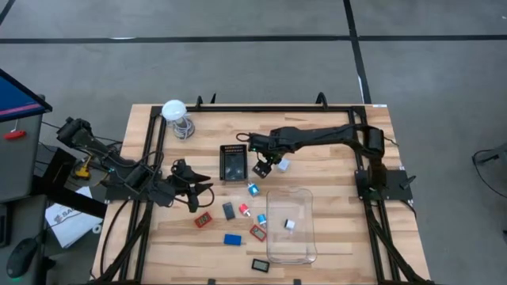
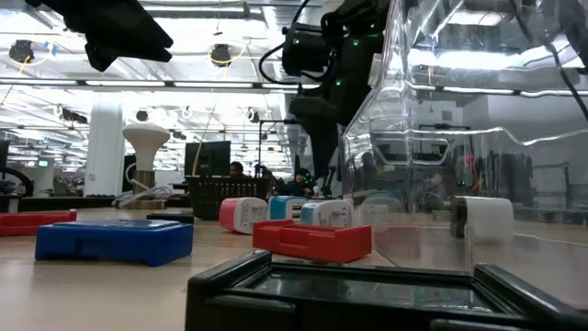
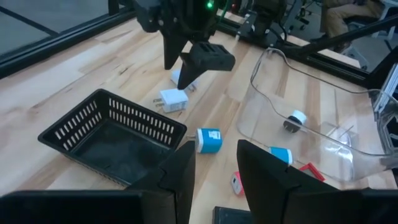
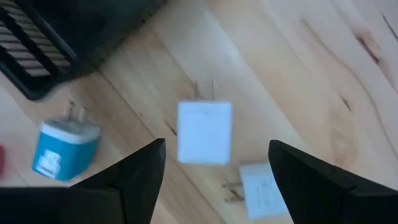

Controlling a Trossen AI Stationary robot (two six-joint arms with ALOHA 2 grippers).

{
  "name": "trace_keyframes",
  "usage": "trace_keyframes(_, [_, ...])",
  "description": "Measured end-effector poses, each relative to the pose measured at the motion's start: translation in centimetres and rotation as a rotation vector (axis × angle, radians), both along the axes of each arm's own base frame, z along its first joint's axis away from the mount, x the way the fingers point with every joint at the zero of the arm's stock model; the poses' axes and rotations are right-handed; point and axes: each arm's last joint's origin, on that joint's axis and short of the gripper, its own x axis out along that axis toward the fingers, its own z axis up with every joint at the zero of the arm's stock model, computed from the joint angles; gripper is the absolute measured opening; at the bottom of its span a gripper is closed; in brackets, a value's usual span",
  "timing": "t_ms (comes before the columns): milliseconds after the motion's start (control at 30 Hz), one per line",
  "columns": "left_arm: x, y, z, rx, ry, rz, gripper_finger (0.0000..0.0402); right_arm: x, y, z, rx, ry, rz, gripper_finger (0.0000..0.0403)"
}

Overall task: Pick & Place Office items
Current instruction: Put the left white charger adapter into the transparent bin

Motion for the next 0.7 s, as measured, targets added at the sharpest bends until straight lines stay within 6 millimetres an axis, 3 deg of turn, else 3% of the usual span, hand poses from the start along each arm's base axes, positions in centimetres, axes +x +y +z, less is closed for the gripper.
trace_keyframes(367, [0.1, 0.0, 0.1, -0.007, -0.011, -0.003, 0.0116, 0.1, 0.7, -0.1, -0.006, 0.001, 0.04, 0.0276])
trace_keyframes(700, [0.1, -0.1, 0.1, -0.008, -0.014, -0.003, 0.0116, 0.2, -0.3, -0.8, -0.002, 0.008, 0.01, 0.0276])
